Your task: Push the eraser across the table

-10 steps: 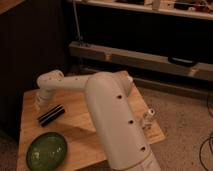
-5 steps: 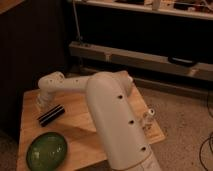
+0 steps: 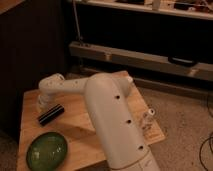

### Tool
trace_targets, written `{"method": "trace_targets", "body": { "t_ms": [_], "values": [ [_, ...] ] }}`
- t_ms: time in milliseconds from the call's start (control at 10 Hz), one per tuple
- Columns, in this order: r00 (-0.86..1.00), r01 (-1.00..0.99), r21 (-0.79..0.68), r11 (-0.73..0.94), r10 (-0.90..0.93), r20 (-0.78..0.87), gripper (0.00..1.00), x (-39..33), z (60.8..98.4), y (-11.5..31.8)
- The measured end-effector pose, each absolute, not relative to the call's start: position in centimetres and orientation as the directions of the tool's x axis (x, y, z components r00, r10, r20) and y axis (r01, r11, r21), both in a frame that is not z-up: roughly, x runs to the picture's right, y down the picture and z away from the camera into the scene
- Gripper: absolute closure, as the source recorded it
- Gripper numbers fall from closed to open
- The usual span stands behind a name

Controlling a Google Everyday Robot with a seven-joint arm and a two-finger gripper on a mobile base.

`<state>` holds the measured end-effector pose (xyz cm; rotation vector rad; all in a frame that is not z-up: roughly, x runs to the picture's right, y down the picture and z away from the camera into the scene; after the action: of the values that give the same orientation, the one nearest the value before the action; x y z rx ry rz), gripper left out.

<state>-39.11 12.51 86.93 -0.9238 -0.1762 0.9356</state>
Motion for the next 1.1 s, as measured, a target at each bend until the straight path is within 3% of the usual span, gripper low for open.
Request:
{"method": "trace_targets", "body": {
  "t_ms": [600, 1100],
  "values": [
    [0.586, -0.602, -0.756, 0.256, 0.785, -0.201, 0.99, -40.6, 86.9, 10.6],
    [0.625, -0.569, -0.782, 0.253, 0.751, -0.212, 0.99, -41.5, 86.3, 12.7]
  ]
}}
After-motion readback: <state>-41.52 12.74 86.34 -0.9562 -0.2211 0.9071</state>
